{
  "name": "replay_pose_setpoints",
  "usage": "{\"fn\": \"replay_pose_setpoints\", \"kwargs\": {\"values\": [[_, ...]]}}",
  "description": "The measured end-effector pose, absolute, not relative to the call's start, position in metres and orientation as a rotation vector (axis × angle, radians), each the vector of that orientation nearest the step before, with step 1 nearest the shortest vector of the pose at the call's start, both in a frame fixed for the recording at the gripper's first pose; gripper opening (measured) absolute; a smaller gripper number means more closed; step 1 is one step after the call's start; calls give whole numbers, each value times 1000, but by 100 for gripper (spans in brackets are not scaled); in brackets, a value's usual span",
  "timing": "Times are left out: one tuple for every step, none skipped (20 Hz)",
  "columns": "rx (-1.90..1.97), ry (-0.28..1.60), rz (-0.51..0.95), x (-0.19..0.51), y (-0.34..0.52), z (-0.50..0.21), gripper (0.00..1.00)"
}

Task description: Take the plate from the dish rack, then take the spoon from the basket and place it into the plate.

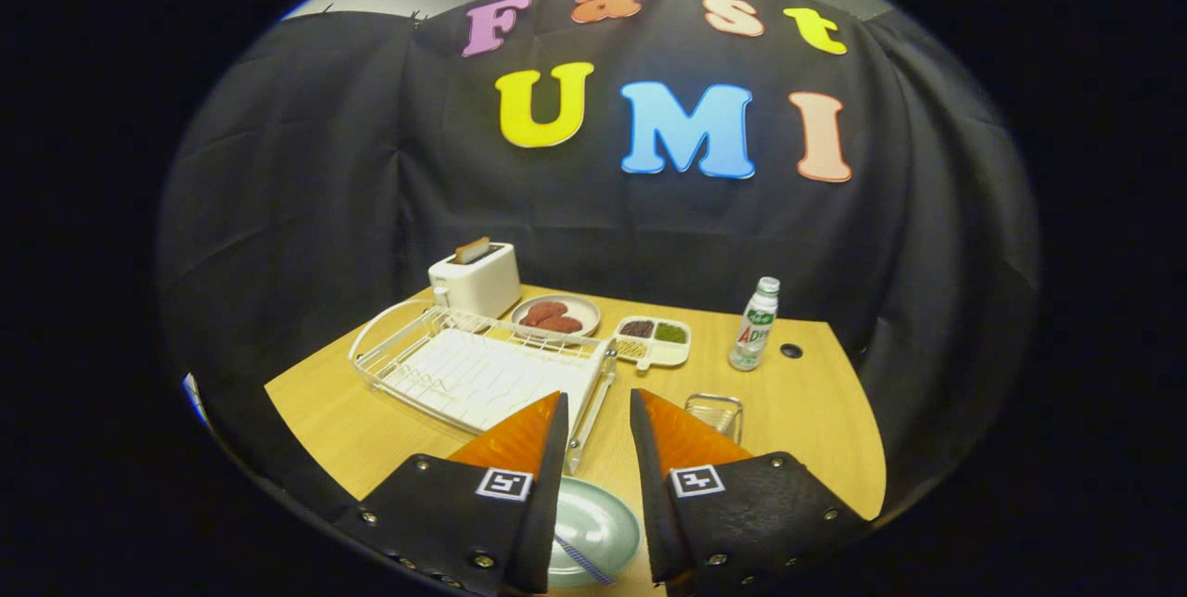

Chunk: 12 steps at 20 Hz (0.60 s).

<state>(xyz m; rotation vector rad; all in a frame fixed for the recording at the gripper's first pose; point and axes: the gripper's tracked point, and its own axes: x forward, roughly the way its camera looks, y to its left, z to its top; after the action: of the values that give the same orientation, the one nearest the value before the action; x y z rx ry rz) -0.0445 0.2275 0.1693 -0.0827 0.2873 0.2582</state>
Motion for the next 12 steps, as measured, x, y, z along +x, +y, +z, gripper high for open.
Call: {"fn": "replay_pose_setpoints", "kwargs": {"values": [[-75, 258, 228, -45, 216, 183, 40], [-62, 225, 203, -46, 206, 199, 40], [-51, 186, 170, -46, 193, 216, 40], [-41, 140, 137, -49, 181, 234, 40], [-30, 72, 84, -48, 166, 256, 41], [-29, 11, 25, -54, 149, 273, 59], [-23, -37, -8, -53, 140, 285, 77], [-14, -56, -10, -56, 137, 290, 95], [-2, -57, -1, -59, 137, 290, 95], [7, -48, 6, -60, 137, 288, 95], [13, -46, 10, -60, 133, 286, 95], [15, -43, 10, -56, 128, 285, 95]]}}
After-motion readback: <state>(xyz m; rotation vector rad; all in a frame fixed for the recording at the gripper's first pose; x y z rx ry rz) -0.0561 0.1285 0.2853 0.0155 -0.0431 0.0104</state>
